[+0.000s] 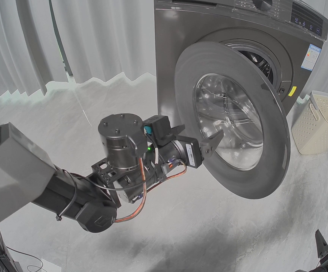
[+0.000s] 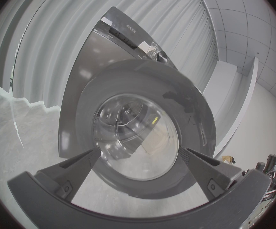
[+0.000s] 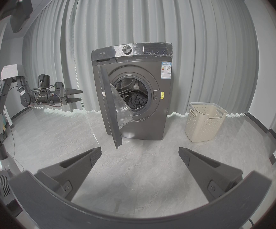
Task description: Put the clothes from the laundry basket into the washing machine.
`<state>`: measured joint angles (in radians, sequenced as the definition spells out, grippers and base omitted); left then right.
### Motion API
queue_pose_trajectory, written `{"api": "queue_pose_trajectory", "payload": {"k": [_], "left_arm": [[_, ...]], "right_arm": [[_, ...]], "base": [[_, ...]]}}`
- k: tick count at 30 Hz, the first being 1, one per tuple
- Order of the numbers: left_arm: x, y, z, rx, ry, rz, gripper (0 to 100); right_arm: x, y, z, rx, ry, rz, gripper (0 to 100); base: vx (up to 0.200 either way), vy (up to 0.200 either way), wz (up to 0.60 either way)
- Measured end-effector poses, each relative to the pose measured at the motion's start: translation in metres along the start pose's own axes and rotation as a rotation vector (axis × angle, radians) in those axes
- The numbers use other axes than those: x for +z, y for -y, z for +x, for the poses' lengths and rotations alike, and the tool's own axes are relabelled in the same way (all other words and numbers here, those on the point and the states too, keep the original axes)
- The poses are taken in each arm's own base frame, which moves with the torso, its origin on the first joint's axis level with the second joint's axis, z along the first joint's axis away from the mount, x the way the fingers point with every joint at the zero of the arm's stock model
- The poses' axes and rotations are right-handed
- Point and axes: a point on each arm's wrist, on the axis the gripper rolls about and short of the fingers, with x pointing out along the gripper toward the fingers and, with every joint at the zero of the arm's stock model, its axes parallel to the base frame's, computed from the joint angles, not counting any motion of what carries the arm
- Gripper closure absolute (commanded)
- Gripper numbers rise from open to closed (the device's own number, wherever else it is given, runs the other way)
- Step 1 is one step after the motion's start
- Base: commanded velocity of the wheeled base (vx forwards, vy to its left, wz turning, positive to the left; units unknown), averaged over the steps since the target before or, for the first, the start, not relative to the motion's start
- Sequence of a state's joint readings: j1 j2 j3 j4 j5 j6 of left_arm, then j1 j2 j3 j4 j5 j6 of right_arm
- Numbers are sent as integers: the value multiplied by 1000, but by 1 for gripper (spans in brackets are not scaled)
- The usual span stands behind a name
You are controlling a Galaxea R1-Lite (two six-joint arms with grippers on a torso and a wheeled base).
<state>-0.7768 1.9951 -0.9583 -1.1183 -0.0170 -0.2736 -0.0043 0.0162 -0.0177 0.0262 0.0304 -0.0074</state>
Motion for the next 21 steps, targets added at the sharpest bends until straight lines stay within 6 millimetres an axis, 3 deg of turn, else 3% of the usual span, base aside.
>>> {"api": "queue_pose_trajectory", "payload": {"k": [9,21], "left_arm": [[35,-2,40,-14,145,-4,0],[44,-10,106,17,220,-64,0]], "right_arm": [[0,0,0,0,0,0,0],[0,0,0,0,0,-1,0]], "base": [[0,0,0],[0,0,0]]}}
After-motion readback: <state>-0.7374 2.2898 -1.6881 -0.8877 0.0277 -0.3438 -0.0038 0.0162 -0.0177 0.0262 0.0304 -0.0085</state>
